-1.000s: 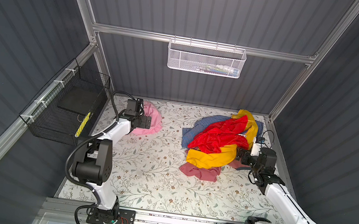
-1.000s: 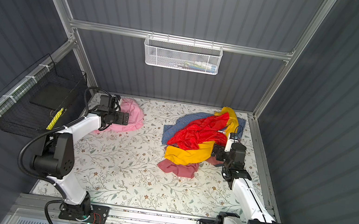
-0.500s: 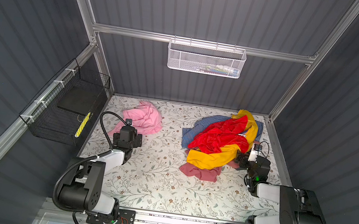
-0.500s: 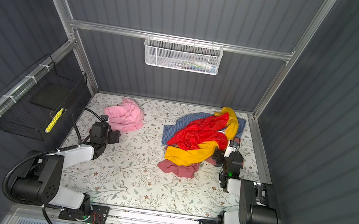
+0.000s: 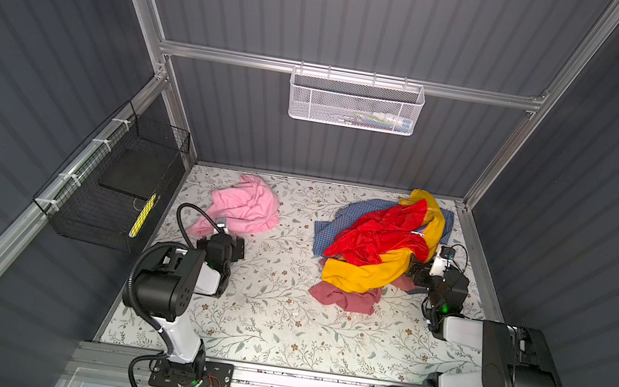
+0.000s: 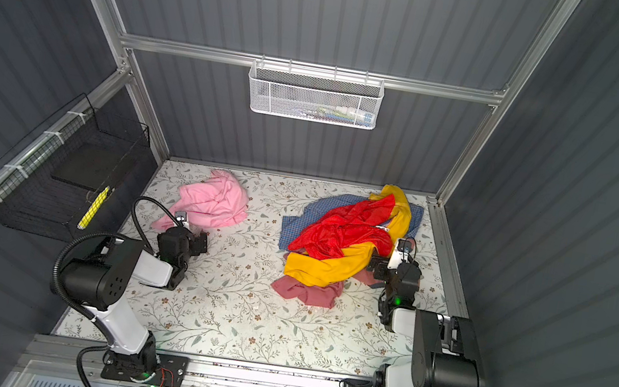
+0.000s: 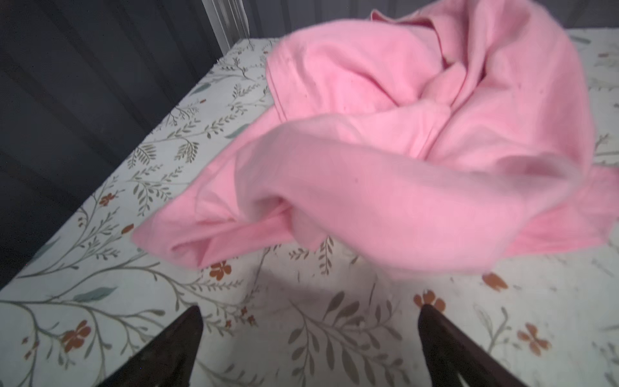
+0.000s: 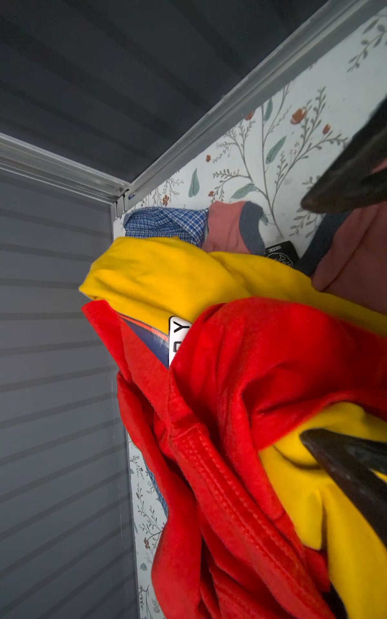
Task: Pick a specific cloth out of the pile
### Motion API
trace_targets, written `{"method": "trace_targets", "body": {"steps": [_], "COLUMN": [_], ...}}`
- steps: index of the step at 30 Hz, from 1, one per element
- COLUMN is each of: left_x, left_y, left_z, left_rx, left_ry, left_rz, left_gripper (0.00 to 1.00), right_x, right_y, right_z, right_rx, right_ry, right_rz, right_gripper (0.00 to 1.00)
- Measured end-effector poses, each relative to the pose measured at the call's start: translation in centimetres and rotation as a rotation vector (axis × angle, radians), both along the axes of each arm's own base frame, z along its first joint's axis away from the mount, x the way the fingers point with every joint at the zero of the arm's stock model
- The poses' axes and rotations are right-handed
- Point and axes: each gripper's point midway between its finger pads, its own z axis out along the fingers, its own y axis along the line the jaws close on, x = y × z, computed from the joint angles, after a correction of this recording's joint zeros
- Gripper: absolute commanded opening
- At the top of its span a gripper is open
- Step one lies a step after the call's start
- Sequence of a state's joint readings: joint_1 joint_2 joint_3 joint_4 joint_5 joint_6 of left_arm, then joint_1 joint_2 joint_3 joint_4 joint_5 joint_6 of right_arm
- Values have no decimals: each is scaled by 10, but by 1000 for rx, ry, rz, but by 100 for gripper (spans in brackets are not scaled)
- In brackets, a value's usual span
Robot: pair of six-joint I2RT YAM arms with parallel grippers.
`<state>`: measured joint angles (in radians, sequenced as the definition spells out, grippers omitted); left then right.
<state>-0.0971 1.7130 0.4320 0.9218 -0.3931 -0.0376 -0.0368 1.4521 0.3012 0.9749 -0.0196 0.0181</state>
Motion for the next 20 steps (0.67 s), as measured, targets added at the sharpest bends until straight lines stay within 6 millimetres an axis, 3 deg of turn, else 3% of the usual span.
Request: {"method": "trace_targets", "body": {"steps": [20], "left_x": [5], "left_y": [-4], "left_z": [4], "left_rx": [-8], "left_ry": [-14], "left_rz": [-23], "left_gripper": [100], "right_x": [0], "right_y": [0], "right_z": [1], "right_rx": [0], "right_ry": [-3], "right_rz": [-1], "right_gripper": [99]}}
